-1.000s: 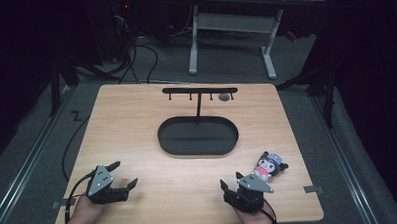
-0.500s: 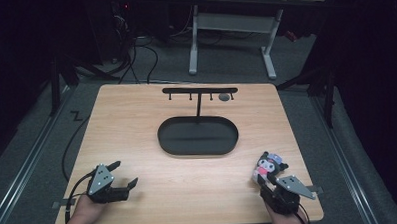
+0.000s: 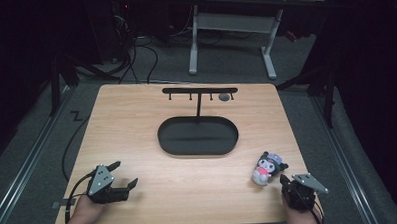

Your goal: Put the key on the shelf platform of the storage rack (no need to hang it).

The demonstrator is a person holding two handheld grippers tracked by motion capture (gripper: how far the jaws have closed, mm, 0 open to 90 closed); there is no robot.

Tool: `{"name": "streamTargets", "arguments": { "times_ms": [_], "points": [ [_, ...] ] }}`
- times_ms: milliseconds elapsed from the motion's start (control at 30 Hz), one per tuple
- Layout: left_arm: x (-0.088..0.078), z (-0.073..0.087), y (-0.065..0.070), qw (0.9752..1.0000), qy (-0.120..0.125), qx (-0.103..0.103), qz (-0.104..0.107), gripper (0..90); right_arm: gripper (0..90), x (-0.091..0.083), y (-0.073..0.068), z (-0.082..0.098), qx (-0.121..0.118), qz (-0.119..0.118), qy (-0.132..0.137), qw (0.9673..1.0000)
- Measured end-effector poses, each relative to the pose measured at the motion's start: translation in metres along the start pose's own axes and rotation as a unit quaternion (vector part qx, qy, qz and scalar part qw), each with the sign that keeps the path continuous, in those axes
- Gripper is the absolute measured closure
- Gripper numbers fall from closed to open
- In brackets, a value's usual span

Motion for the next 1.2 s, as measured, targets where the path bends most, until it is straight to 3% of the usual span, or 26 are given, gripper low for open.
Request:
{"name": "streamTargets", "arguments": {
  "times_ms": [133, 300, 467, 600, 667, 1200],
  "points": [
    [0.0, 0.0, 0.0, 1.0, 0.001, 0.003, -0.001, 15.5, 90.0, 0.013, 0.007, -0.001, -0.005, 0.013, -0.016, 0.9998],
    [-0.003, 0.0, 0.0, 0.9999, 0.01, 0.002, -0.004, 15.5, 90.0, 0.029, 0.006, -0.003, -0.014, 0.015, -0.032, 0.9993],
    [-0.004, 0.0, 0.0, 0.9999, 0.013, 0.001, -0.007, 15.5, 90.0, 0.046, 0.004, -0.008, -0.024, 0.009, -0.043, 0.9987],
    [-0.005, 0.0, 0.0, 0.9998, 0.02, 0.0, -0.009, 15.4, 89.9, 0.058, -0.005, -0.022, -0.051, -0.002, -0.039, 0.9979],
    [-0.006, 0.0, 0.0, 0.9998, 0.02, -0.001, -0.01, 15.5, 89.9, 0.06, -0.007, -0.025, -0.049, -0.004, -0.038, 0.9981],
    [-0.002, 0.0, 0.001, 1.0, 0.007, 0.003, -0.002, 15.5, 87.1, 0.028, -0.003, -0.018, -0.053, 0.006, -0.017, 0.9984]
  ]
}}
Point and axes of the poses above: each handheld gripper's, and its own axes: x roughly forward along the jaws, z roughly out of its underside, y roughly to its right, the point moved 7 cm from there along x, roughly forward along the jaws, and after that the axes turned 7 degrees about -z, right-handed, at the moved point
